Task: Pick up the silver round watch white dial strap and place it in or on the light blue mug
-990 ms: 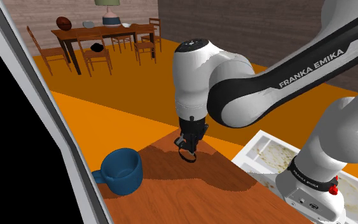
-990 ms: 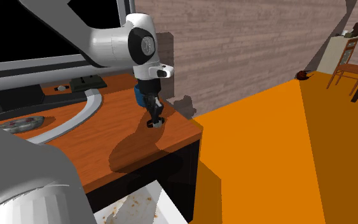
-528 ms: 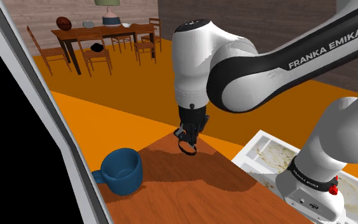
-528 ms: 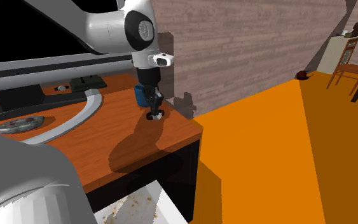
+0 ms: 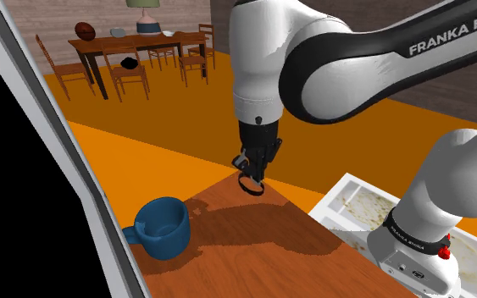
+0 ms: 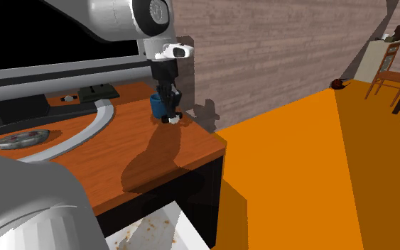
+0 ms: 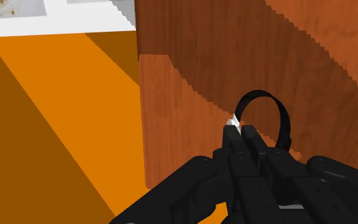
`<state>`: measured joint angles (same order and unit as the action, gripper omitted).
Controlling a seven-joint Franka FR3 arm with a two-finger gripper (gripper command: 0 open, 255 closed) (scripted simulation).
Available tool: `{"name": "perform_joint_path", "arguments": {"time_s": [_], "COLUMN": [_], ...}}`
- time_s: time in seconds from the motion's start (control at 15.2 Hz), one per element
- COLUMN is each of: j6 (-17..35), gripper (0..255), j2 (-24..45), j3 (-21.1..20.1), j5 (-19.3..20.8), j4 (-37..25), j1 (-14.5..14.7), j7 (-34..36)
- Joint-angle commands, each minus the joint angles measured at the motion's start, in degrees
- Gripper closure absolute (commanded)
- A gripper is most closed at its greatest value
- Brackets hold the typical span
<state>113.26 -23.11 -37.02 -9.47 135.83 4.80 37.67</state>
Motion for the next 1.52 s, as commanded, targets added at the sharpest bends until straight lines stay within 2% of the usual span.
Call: {"name": "perform_joint_path", "arguments": {"time_s": [0.0,0.92,1.19,1.45], "j6": [-1.79,-12.66,-13.15,-14.81], "gripper": [255,255,255,255], "j2": [-0.51,-2.56,6.62,17.69], "j3": [0.50,2.88,-2.72,-8.46], "j5": [0.02,0.42,3.76,10.01], "j4": [-1.28,-10.21,-19.19,-29.42], "j1": [-0.02,-0.17,-1.69,-2.17], "j7": [-0.34,-1.37,5.04,12.83]}}
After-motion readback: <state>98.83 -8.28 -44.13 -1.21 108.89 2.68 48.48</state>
